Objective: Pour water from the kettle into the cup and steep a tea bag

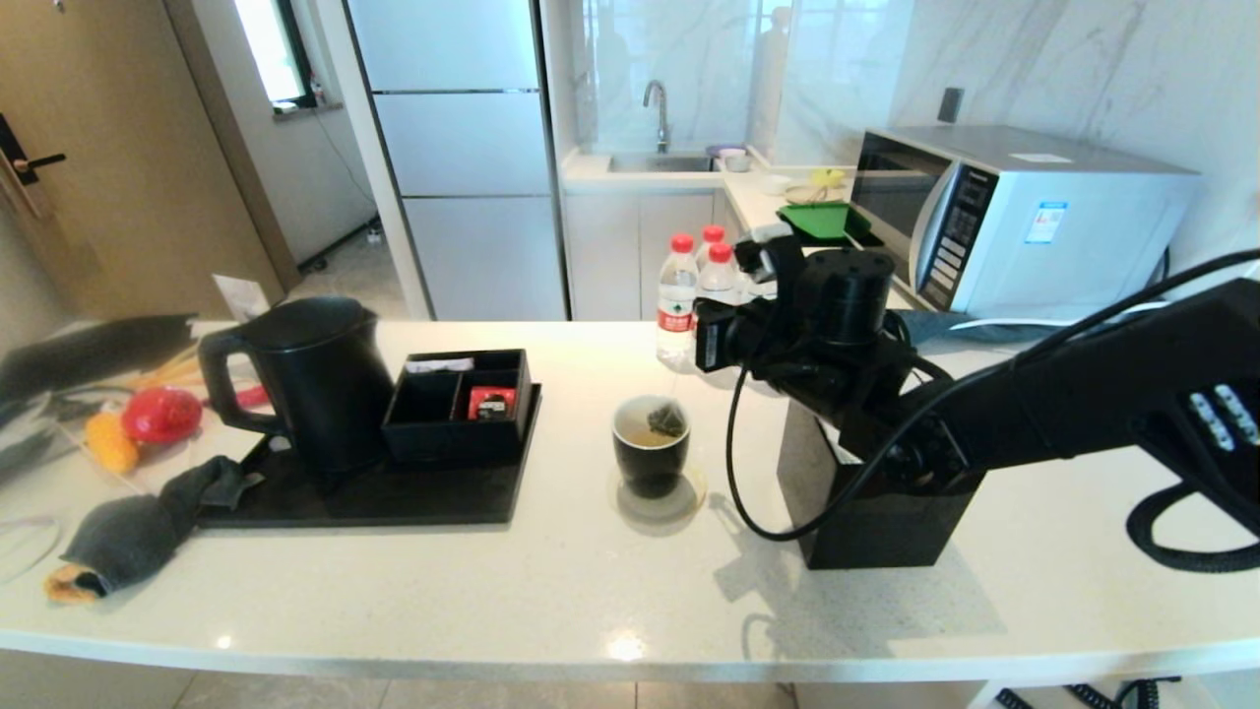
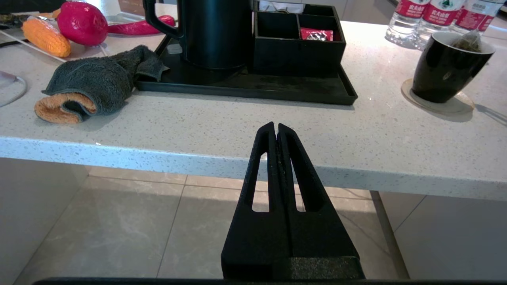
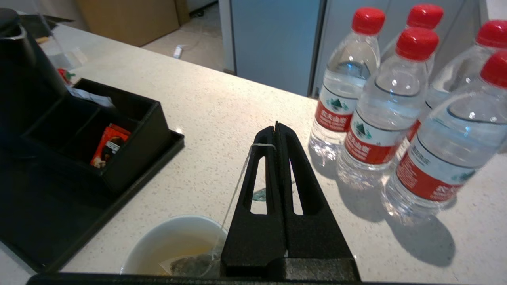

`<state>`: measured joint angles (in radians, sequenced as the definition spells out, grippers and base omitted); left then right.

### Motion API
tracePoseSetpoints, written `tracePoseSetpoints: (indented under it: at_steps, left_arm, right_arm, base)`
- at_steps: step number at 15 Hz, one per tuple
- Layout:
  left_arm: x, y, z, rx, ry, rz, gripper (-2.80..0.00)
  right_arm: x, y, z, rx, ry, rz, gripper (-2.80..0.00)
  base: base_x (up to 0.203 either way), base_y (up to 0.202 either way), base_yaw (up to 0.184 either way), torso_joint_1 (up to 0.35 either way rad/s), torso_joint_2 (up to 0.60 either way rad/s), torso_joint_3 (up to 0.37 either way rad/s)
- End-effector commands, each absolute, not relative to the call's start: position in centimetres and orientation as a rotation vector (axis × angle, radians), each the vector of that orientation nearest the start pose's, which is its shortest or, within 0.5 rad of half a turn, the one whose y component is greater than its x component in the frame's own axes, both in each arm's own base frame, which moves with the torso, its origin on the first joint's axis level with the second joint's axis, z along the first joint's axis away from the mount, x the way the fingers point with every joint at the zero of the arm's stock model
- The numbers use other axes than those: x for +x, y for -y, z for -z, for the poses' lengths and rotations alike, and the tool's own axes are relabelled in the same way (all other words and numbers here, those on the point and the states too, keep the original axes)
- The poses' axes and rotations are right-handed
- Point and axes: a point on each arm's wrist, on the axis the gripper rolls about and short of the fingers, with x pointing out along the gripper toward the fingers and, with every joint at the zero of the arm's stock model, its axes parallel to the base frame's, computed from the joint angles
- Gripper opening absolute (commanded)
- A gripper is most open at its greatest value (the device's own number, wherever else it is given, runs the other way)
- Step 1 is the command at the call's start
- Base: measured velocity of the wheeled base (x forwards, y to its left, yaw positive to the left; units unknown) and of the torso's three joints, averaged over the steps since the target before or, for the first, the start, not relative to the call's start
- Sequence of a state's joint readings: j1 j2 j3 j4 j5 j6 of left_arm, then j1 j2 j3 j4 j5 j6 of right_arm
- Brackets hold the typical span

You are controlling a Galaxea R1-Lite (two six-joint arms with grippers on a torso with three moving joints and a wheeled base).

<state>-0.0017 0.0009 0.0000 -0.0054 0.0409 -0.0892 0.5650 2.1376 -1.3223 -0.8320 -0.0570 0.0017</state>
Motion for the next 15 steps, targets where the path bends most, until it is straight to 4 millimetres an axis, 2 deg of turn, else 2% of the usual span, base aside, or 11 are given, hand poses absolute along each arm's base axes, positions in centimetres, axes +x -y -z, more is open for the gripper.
tracePoseSetpoints:
  at_steps: [1, 7, 15]
  left_arm:
    - [-2.3, -0.1, -7.6, -0.091, 0.006, -0.040, -2.80]
    - [-2.3, -0.1, -7.6, -0.091, 0.006, -0.040, -2.80]
    - [-2.3, -0.1, -7.6, -0.091, 0.006, -0.040, -2.80]
  right_arm:
    - [36.4, -24.0, -18.5, 0.007, 0.017, -0.511, -2.80]
    - [34.5, -27.4, -17.4, -0.011, -0.037, -0.542, -2.80]
    - [34.3, -29.2, -13.8, -0.047, -0.107, -0.531, -2.80]
  base:
    - [0.000, 0.000, 0.000, 0.000, 0.00, 0.000]
    - [0.000, 0.000, 0.000, 0.000, 0.00, 0.000]
    - [0.000, 0.000, 0.000, 0.000, 0.00, 0.000]
